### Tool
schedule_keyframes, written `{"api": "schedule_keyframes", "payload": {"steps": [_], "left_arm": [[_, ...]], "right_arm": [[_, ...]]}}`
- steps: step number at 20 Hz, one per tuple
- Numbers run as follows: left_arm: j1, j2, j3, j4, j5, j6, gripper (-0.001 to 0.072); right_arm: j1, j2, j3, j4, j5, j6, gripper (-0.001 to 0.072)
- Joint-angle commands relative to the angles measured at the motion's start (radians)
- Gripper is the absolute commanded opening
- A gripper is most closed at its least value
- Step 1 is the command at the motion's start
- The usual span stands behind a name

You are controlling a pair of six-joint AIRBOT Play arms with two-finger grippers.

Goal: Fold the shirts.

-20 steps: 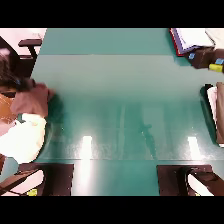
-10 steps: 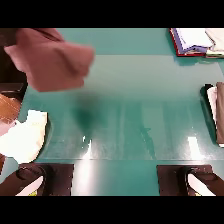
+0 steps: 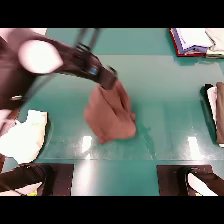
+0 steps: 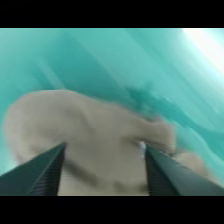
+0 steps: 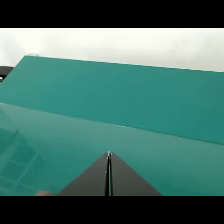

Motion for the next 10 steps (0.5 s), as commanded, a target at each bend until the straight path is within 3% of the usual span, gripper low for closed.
{"api": "schedule_keyframes", "payload": {"steps": [1, 5, 10], "left_arm": [[0.023, -0.126, 0.002, -0.057, 0.053, 0.013, 0.0576], [0.216, -0.182, 0.000, -0.069, 0.025, -0.023, 0.0576], [0.357, -0.340, -0.025, -0.256, 0.024, 0.009, 0.0576]], "right_arm": [[-0.001, -0.002, 0.005, -0.001, 0.046, 0.000, 0.0020], [-0.001, -0.002, 0.005, -0.001, 0.070, 0.000, 0.0020], [-0.001, -0.003, 0.005, 0.000, 0.089, 0.000, 0.0020]]}}
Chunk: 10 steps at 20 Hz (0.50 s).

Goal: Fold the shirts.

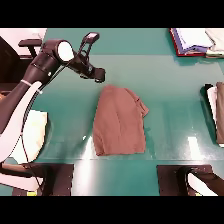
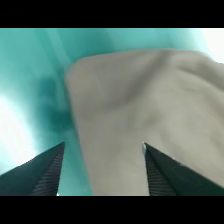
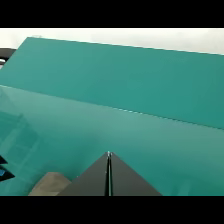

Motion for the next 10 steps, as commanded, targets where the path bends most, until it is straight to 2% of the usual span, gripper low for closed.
{"api": "schedule_keyframes", "payload": {"steps": [1, 7, 10], "left_arm": [[0.067, -0.120, -0.007, -0.110, -0.002, 0.026, 0.0576], [0.082, -0.212, -0.006, -0.106, -0.037, 0.029, 0.0576], [0.111, -0.211, -0.007, -0.103, -0.196, 0.051, 0.0578]], "right_arm": [[0.000, -0.001, 0.000, 0.000, 0.032, 0.000, 0.0020], [0.000, -0.002, 0.000, 0.000, 0.048, 0.000, 0.0020], [0.000, -0.003, 0.000, 0.000, 0.048, 0.000, 0.0020]]}}
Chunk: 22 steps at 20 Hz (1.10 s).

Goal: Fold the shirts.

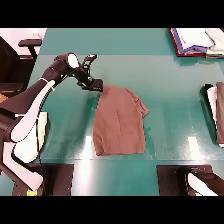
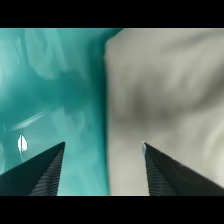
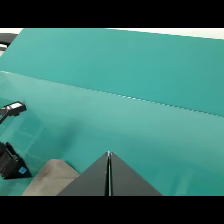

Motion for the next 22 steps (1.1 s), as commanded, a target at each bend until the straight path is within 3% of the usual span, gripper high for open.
{"api": "schedule_keyframes", "payload": {"steps": [1, 4, 9, 13, 16, 20, 22], "left_arm": [[0.028, -0.008, -0.004, -0.003, -0.168, 0.019, 0.0578], [0.019, 0.080, -0.134, -0.010, -0.160, 0.037, 0.0579], [0.013, 0.362, -0.570, -0.042, -0.071, 0.040, 0.0579], [0.013, 0.576, -0.848, -0.188, 0.019, 0.040, 0.0578], [0.006, 0.620, -0.973, -0.324, 0.053, 0.066, 0.0578], [-0.174, 0.619, -1.040, -0.348, 0.151, 0.056, 0.0577], [-0.256, 0.619, -1.041, -0.346, 0.181, 0.029, 0.0478]], "right_arm": [[0.000, -0.001, 0.000, 0.000, 0.003, 0.000, 0.0020], [0.000, 0.000, 0.000, 0.000, 0.005, 0.000, 0.0020], [0.000, -0.001, 0.000, 0.000, 0.004, 0.000, 0.0020], [0.000, -0.002, 0.000, 0.000, 0.003, 0.000, 0.0020], [0.000, -0.002, 0.000, 0.001, 0.003, 0.000, 0.0020], [0.000, -0.002, 0.000, 0.002, 0.003, 0.000, 0.0019], [0.000, -0.002, 0.000, 0.002, 0.004, 0.000, 0.0020]]}}
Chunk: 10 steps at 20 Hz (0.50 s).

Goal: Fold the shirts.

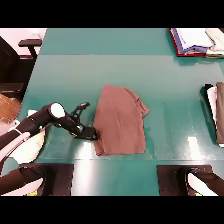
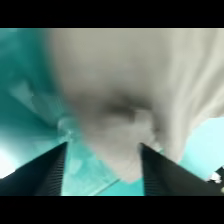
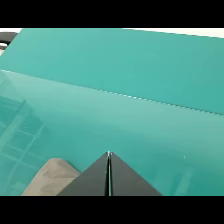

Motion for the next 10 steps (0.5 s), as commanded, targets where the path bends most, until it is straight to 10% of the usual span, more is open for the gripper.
{"api": "schedule_keyframes", "payload": {"steps": [1, 5, 7, 10], "left_arm": [[-0.129, 0.010, -0.034, -0.027, 0.067, -0.025, 0.0479], [-0.148, 0.010, -0.034, -0.023, 0.077, -0.069, 0.0476], [-0.129, 0.010, -0.026, -0.007, 0.079, -0.074, 0.0037], [-0.016, 0.010, 0.041, 0.071, 0.034, -0.074, 0.0027]], "right_arm": [[0.000, 0.000, 0.000, 0.001, 0.000, 0.000, 0.0020], [0.000, 0.000, 0.000, 0.001, 0.000, 0.000, 0.0020], [0.000, 0.000, 0.000, 0.001, 0.001, 0.000, 0.0020], [0.000, 0.000, 0.000, 0.000, 0.010, 0.000, 0.0020]]}}
